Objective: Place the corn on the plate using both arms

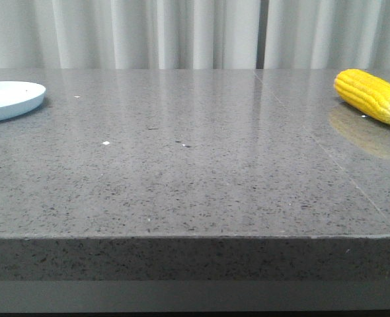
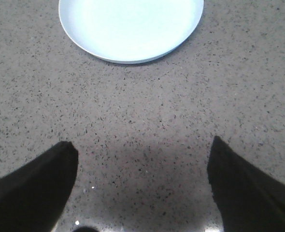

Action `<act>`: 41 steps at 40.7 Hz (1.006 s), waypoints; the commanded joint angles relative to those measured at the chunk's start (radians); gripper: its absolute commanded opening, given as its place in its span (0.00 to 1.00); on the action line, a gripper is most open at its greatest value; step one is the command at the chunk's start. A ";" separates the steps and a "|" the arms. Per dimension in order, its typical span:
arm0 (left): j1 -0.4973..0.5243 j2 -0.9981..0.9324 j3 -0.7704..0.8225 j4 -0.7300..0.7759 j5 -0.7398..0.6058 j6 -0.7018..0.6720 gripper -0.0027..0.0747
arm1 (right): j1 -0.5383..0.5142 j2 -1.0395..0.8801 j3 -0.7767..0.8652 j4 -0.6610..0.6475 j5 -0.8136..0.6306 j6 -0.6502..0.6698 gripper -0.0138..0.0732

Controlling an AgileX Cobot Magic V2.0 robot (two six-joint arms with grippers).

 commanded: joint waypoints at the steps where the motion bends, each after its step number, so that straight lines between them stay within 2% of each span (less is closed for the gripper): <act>1: -0.001 0.068 -0.082 0.035 -0.034 -0.001 0.74 | -0.006 0.008 -0.032 -0.002 -0.074 0.000 0.78; 5: 0.011 0.147 -0.137 0.055 0.007 -0.001 0.74 | -0.006 0.008 -0.032 -0.002 -0.074 0.000 0.78; 12: 0.073 0.255 -0.237 -0.007 0.051 0.032 0.74 | -0.006 0.008 -0.032 -0.002 -0.074 0.000 0.78; 28: 0.331 0.459 -0.390 -0.303 -0.009 0.219 0.74 | -0.006 0.008 -0.032 -0.002 -0.074 0.000 0.78; 34: 0.361 0.573 -0.466 -0.396 -0.011 0.279 0.74 | -0.006 0.008 -0.032 -0.002 -0.074 0.000 0.78; 41: 0.359 0.700 -0.561 -0.417 -0.016 0.281 0.74 | -0.006 0.008 -0.032 -0.002 -0.074 0.000 0.78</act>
